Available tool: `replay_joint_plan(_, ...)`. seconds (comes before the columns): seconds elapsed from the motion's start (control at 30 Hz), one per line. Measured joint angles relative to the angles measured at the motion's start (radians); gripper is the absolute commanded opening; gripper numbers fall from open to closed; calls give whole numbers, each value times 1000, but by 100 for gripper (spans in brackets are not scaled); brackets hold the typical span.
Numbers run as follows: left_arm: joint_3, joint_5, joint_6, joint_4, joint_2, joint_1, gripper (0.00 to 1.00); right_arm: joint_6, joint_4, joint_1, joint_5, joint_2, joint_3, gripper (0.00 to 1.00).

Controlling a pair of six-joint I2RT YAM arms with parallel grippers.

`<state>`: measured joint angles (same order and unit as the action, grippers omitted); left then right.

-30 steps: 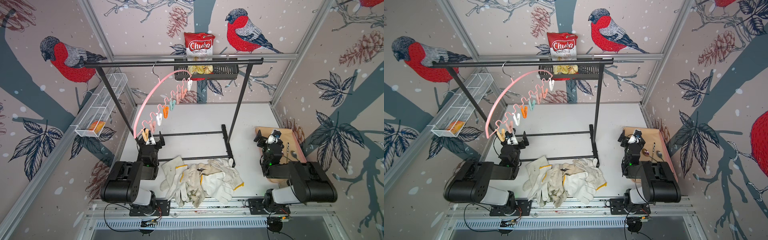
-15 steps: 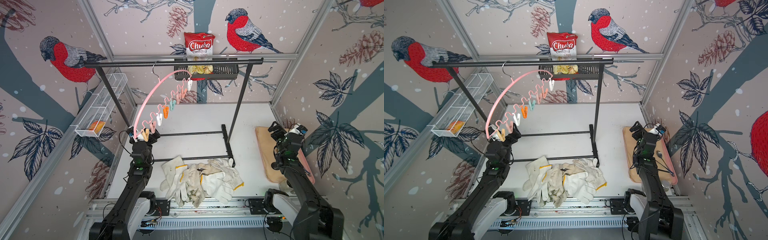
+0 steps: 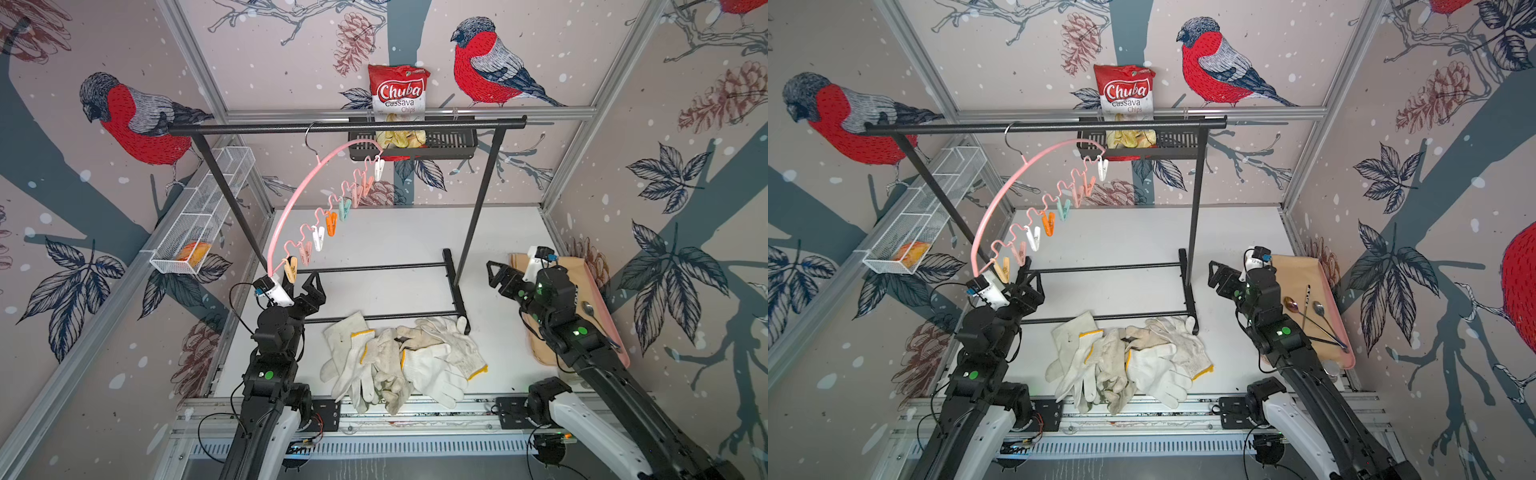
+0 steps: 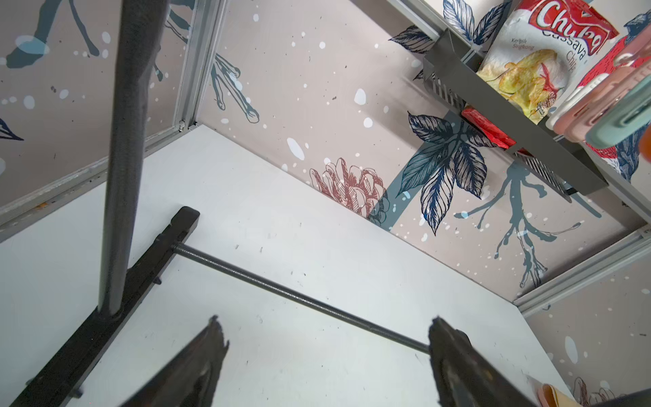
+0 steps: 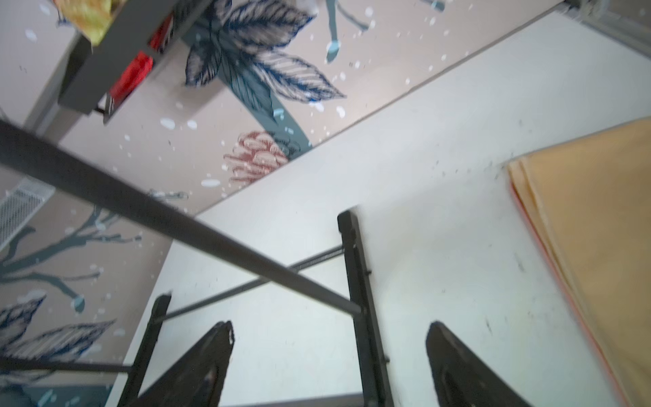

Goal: Clip the gloves onto a hanger to dry
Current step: Pick up the glove from the center of the board.

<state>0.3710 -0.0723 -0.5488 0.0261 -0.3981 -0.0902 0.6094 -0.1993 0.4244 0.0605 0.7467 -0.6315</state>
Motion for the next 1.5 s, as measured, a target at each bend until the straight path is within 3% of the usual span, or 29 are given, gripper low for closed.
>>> replay_joint_plan(0.17,92,-2,60,73,-1,0,91,41,-89,226,93,24,-40,86)
replay_joint_plan(0.33,159,-82,90,154,83,0,92,60,-147,438,177,101,-93,85)
replay_joint_plan(0.47,229,-121,130,227,109,0,91,69,-177,601,223,207,-152,85)
replay_joint_plan(0.6,304,-88,187,316,129,0,90,28,-188,725,232,363,-254,84)
replay_joint_plan(0.87,422,116,294,407,192,-3,88,-92,-211,761,155,609,-366,83)
replay_joint_plan(1.07,419,260,336,412,174,-11,86,-182,-225,762,84,761,-454,81)
replay_joint_plan(1.5,417,467,415,408,169,-16,87,-325,-229,768,-79,916,-525,80)
